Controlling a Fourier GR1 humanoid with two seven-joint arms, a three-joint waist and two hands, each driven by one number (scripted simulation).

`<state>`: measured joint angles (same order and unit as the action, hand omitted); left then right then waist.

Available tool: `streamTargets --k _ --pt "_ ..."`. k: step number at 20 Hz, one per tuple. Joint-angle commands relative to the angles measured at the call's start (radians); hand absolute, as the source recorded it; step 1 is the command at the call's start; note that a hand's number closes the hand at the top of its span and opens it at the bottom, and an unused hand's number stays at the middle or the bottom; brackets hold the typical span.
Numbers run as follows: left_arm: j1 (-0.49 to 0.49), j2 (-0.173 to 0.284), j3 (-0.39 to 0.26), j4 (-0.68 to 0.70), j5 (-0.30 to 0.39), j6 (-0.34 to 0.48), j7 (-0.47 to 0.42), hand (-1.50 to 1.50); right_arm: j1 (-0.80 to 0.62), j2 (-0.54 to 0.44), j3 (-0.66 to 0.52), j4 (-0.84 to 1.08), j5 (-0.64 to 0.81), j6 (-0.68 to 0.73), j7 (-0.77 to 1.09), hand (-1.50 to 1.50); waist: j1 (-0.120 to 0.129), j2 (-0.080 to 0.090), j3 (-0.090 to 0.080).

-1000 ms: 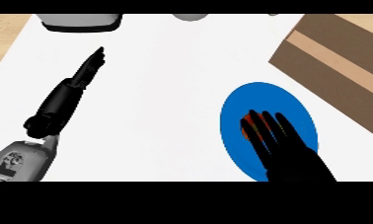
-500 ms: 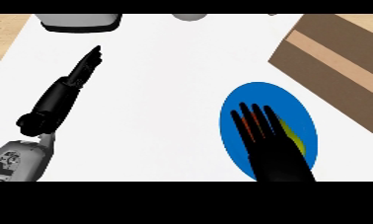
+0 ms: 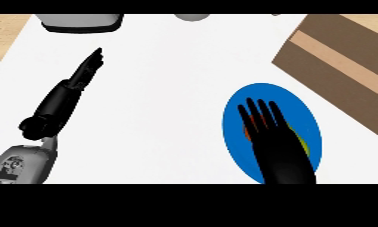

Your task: Pick the tomato from the plate and place it in the cardboard box

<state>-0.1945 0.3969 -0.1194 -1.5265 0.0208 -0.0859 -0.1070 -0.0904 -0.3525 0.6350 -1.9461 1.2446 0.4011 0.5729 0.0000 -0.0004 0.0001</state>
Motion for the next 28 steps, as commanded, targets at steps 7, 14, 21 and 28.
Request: streamTargets --k 7,14,21,28 --pt "-0.04 -0.072 0.042 -0.024 -0.048 -0.025 0.06 0.0 -0.012 0.042 -0.084 0.18 0.01 -0.075 -0.155 -1.5 0.001 0.001 0.0" --pt "-0.027 -0.084 0.071 -0.032 -0.081 -0.07 0.07 0.0 0.06 0.03 -0.126 0.199 0.097 -0.159 -0.162 -1.5 -0.001 0.0 0.0" --pt "-0.027 -0.082 0.121 0.139 -0.115 -0.117 -0.103 0.0 0.006 0.032 -0.233 0.262 0.032 -0.116 -0.281 -1.5 -0.004 0.002 0.0" --pt "-0.015 -0.096 0.128 0.01 -0.113 -0.12 -0.001 0.0 -0.07 0.037 -0.185 0.358 0.117 -0.26 -0.41 1.5 0.002 0.001 0.0"
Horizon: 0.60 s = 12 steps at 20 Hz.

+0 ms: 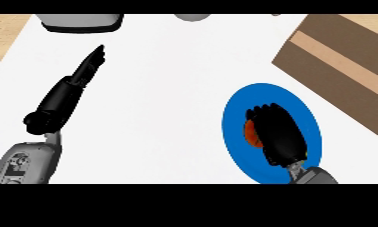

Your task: Pick the tomato from the plate and place it in the cardboard box

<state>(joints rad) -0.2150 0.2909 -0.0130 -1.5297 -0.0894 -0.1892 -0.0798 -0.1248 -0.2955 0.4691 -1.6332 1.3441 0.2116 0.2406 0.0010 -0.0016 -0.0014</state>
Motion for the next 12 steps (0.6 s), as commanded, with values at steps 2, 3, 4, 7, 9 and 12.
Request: streamTargets --k 2,3,4,7,9,12 --pt "-0.025 -0.041 -0.015 0.014 -0.021 0.009 0.017 0.0 -0.061 0.07 0.051 0.065 0.085 -0.08 -0.017 1.5 0.002 0.002 0.002" --pt "0.024 -0.001 0.013 0.0 -0.012 -0.024 -0.029 0.0 -0.023 0.019 0.013 0.106 0.083 -0.19 -0.077 1.5 0.003 0.002 0.002" --pt "-0.001 -0.014 0.017 0.006 -0.018 -0.013 -0.01 0.0 -0.029 0.064 0.043 0.106 0.123 -0.177 -0.04 1.5 0.001 0.002 0.002" --pt "0.037 -0.03 -0.007 -0.068 -0.026 -0.013 0.041 0.0 0.001 0.062 0.081 0.052 0.166 -0.203 -0.046 1.5 0.003 0.0 0.002" --pt "0.052 -0.023 0.0 -0.066 -0.036 -0.017 -0.006 0.0 -0.065 -0.007 -0.065 0.066 0.002 -0.198 -0.2 1.5 0.005 0.002 0.002" --pt "-0.004 -0.032 0.006 -0.017 -0.037 -0.004 0.013 0.0 -0.166 0.109 -0.082 0.173 -0.145 -0.073 -0.249 1.5 0.016 0.007 0.002"
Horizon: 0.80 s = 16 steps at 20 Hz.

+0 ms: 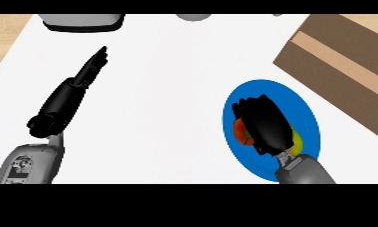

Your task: Pick the tomato from the plate and place it in the cardboard box

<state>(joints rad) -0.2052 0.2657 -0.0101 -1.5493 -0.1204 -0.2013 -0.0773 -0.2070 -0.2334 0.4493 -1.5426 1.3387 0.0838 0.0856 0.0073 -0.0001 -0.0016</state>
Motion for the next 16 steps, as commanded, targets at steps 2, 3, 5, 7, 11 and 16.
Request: streamTargets --k 2,3,5,7,11,16 --pt "-0.009 0.005 -0.003 0.021 -0.005 -0.016 -0.017 0.0 -0.127 0.082 -0.087 0.128 -0.236 0.132 -0.149 1.5 0.018 0.01 0.002" --pt "-0.032 -0.013 -0.016 -0.036 0.004 -0.01 0.063 0.0 -0.179 0.118 -0.11 0.161 -0.243 0.119 -0.142 1.5 0.017 0.005 0.003" --pt "0.012 -0.017 0.001 -0.022 -0.005 -0.002 0.004 0.0 -0.22 0.084 -0.149 0.173 -0.241 0.095 -0.205 1.5 0.002 0.001 0.002" --pt "-0.048 0.004 0.026 0.008 0.0 -0.019 0.052 0.0 -0.205 0.062 -0.146 0.062 -0.238 0.107 -0.214 1.5 -0.007 0.0 0.002" --pt "-0.067 -0.036 0.004 0.019 -0.036 0.024 0.056 0.0 -0.206 0.005 -0.183 -0.138 -0.24 0.19 -0.175 1.5 -0.02 -0.003 0.001" --pt "-0.01 -0.005 0.031 -0.006 0.002 -0.024 0.023 0.0 -0.282 0.071 -0.344 -0.232 -0.301 0.231 -0.004 1.5 -0.016 -0.004 0.001"
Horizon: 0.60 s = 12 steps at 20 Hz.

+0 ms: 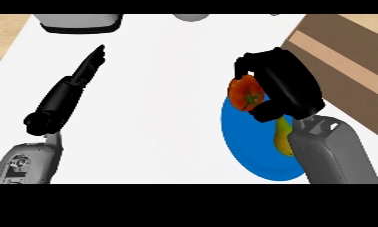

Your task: Pick the tomato from the plate and place it in the cardboard box

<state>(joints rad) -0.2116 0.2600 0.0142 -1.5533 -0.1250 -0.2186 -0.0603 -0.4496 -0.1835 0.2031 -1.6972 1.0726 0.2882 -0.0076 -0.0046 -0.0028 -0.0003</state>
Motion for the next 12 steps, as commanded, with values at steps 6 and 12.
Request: streamTargets --k 6,12 --pt "0.004 0.021 0.034 0.001 0.023 -0.023 -0.003 0.0 -0.129 0.01 -0.353 -0.066 -0.118 0.017 0.247 1.5 0.0 0.001 0.0" --pt "0.018 -0.04 -0.029 -0.034 -0.032 0.017 0.01 0.0 -0.265 -0.101 -0.528 0.223 -0.161 -0.094 0.189 1.5 0.018 0.006 0.001"
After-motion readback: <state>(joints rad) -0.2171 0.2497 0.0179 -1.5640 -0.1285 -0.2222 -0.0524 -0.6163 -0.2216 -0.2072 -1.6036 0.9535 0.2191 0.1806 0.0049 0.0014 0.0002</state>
